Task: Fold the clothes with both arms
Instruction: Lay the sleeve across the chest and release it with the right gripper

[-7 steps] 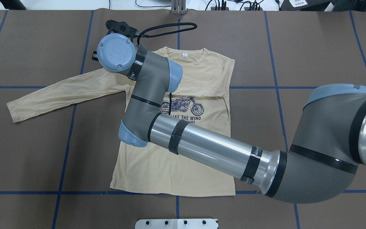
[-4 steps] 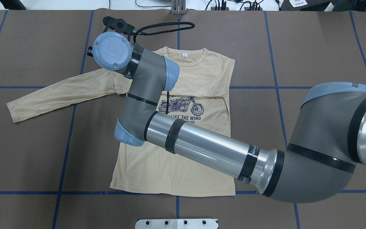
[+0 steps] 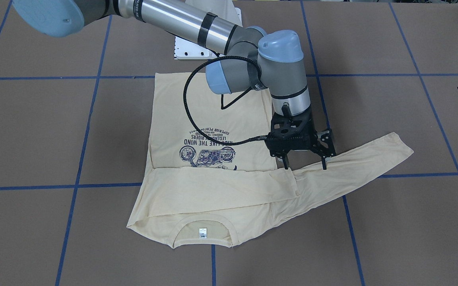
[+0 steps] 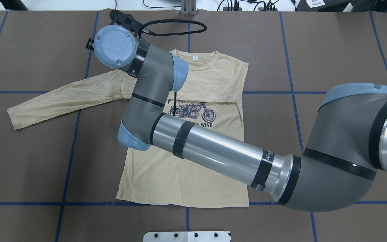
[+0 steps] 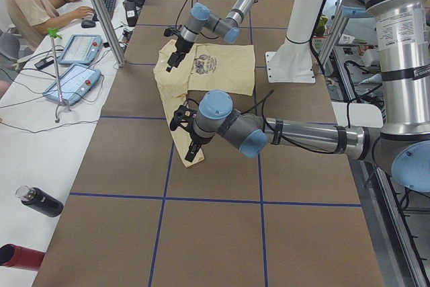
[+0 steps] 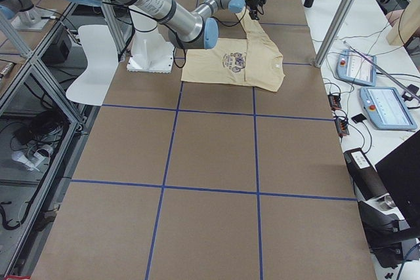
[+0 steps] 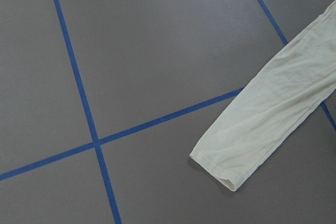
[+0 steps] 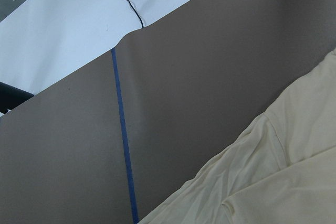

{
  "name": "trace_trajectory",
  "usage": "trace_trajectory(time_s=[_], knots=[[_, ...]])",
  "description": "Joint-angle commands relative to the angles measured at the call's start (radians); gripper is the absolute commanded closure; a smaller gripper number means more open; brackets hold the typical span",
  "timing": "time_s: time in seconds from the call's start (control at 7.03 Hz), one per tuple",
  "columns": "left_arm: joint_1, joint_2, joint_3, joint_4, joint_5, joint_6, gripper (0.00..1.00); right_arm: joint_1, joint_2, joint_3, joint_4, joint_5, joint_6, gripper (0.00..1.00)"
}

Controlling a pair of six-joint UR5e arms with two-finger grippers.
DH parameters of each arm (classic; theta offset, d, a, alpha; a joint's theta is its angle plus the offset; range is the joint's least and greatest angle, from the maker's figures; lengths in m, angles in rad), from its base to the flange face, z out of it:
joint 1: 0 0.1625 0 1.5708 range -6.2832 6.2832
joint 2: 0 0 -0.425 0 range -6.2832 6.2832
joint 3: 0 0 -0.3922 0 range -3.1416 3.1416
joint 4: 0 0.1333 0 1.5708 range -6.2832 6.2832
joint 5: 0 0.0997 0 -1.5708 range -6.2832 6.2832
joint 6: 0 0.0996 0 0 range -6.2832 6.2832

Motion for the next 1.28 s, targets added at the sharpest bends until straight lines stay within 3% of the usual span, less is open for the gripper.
trace_trajectory(time_s=[0.0,0.28,0.57,0.71,1.0,1.14], knots=[[0.053,-0.096,0.211,-0.16,-0.007,-0.073,0.01,0.012,-0.214,0.249,-0.003,0.046,0.028,0.01],[0.209,-0.184,0.308,-0.191,0.005,-0.228,0.01,0.026,-0.284,0.33,-0.009,0.105,0.024,0.01],[0.228,-0.252,0.441,-0.314,0.019,-0.23,0.01,0.041,-0.451,0.51,-0.008,0.145,0.019,0.01],[0.243,-0.263,0.491,-0.393,0.02,-0.227,0.01,0.049,-0.479,0.539,-0.008,0.168,0.017,0.01],[0.248,-0.299,0.586,-0.41,0.02,-0.233,0.02,0.055,-0.507,0.542,-0.006,0.179,0.014,0.01],[0.248,-0.296,0.595,-0.41,0.019,-0.233,0.16,0.057,-0.519,0.551,-0.006,0.177,0.014,0.01]])
